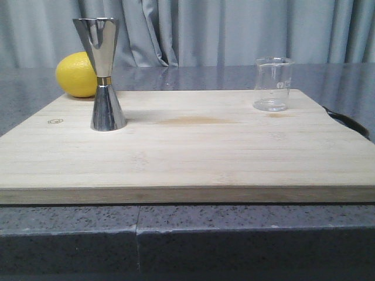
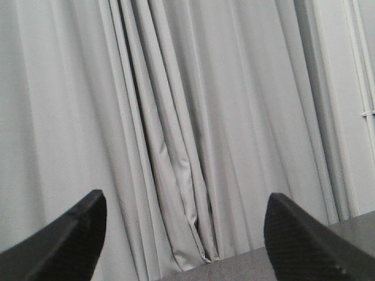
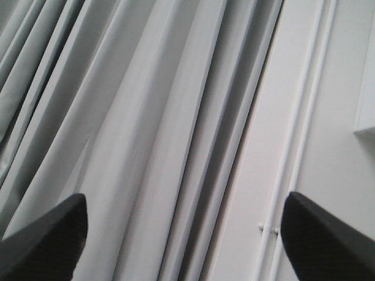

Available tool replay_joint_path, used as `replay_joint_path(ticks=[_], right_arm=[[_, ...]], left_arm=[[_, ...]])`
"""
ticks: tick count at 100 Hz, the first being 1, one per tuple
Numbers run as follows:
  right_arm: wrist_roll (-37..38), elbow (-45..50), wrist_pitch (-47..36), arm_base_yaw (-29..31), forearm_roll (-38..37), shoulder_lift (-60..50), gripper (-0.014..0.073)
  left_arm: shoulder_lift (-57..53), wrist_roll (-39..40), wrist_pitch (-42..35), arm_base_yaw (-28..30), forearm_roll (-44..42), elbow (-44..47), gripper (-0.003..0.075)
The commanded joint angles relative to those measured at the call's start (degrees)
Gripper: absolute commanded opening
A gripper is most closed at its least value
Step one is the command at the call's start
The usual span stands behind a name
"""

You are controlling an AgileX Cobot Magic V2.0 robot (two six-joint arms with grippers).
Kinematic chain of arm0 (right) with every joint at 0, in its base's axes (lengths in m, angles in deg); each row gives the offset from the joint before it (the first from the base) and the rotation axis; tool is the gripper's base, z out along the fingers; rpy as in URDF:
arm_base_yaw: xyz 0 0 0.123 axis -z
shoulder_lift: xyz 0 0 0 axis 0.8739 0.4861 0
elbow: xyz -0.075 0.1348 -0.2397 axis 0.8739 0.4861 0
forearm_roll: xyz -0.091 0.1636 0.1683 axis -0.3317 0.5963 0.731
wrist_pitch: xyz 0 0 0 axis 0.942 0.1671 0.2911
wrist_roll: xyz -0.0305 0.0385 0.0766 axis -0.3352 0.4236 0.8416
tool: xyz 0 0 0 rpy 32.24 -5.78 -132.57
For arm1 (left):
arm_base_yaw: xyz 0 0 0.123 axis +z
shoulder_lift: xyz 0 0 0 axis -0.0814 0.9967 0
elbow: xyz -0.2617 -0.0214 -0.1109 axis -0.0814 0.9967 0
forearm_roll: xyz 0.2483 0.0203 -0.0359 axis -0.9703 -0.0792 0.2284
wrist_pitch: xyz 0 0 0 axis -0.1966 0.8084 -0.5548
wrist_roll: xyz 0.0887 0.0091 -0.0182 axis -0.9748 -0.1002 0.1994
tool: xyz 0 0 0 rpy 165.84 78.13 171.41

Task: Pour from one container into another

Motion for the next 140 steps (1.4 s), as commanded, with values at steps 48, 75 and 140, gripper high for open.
replay_joint_path(ticks=[48, 75, 140], right_arm=[[1.88, 10.1, -0.21, 0.39, 0.96, -0.85, 0.0603], [1.88, 10.1, -0.29, 0.39, 1.06, -0.85, 0.0471], [1.88, 10.1, -0.81, 0.39, 1.06, -0.85, -0.0073]], left_arm=[[-1.42, 0.16, -19.6, -0.11, -3.81, 24.61, 0.0314], [-1.42, 0.26, -19.6, -0.11, -0.38, 26.82, 0.0091], [1.58, 0.26, -21.14, -0.11, 0.65, 26.82, -0.0008]])
